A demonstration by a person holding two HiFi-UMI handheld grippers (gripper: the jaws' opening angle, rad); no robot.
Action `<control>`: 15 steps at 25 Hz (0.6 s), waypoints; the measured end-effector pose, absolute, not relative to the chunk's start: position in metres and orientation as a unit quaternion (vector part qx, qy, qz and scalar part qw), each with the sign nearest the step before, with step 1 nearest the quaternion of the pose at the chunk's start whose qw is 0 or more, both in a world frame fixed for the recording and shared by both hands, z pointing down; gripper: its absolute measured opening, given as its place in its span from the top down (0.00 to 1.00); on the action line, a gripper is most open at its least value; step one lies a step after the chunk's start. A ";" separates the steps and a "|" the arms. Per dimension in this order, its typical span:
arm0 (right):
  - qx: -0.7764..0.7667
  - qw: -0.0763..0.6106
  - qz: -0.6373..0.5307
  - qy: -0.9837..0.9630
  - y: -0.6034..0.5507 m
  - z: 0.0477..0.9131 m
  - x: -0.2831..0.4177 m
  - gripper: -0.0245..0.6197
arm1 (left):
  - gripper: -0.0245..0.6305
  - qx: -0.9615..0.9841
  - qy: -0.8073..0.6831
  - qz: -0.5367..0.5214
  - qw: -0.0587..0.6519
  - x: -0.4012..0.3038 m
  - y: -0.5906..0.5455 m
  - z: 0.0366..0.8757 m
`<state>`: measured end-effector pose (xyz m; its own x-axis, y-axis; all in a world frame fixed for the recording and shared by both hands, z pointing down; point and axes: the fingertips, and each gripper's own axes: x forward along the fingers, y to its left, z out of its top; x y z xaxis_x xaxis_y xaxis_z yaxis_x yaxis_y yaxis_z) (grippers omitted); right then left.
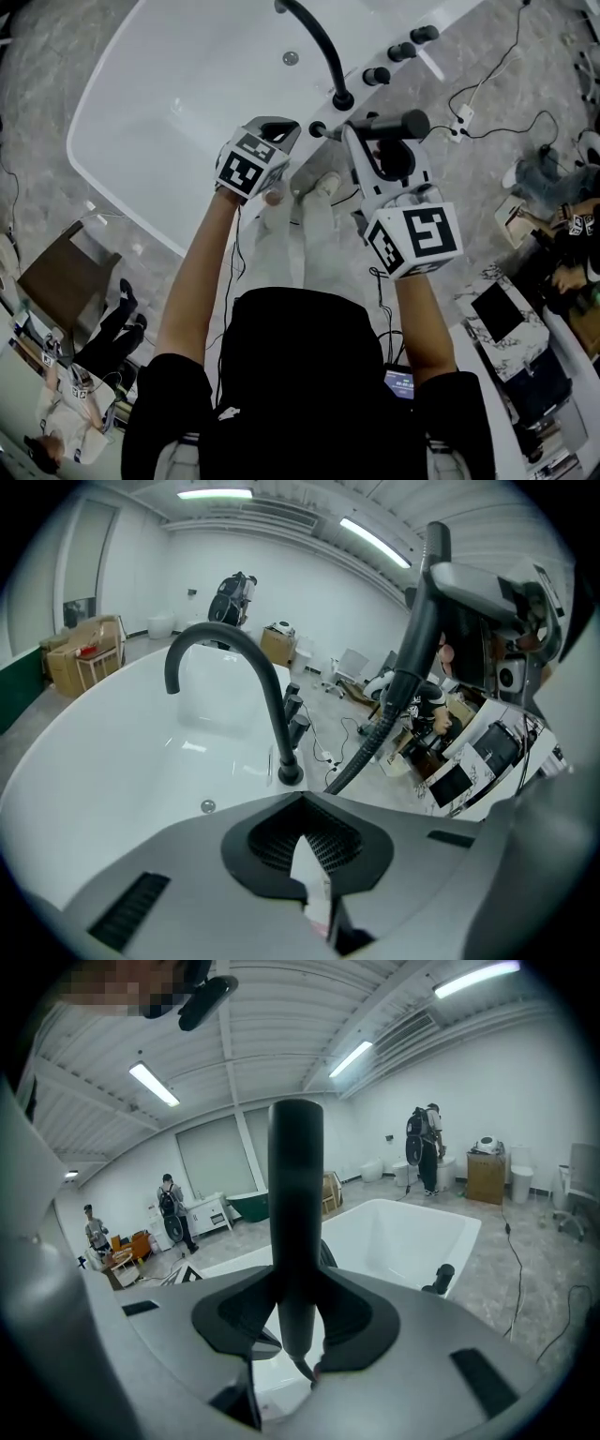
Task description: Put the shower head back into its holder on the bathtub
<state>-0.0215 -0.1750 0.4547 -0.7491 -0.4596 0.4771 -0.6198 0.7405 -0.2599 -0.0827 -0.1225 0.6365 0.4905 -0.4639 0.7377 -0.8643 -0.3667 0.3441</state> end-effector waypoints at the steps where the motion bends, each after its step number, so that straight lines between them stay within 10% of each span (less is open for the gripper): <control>1: 0.295 0.200 0.205 -0.911 -0.175 0.461 -0.022 0.74 | 0.94 0.780 -0.427 0.271 0.368 -0.084 -0.122 0.638; 15: 0.284 0.259 0.204 -0.900 -0.173 0.561 -0.030 0.74 | 0.94 0.764 -0.439 0.268 0.388 -0.104 -0.110 0.667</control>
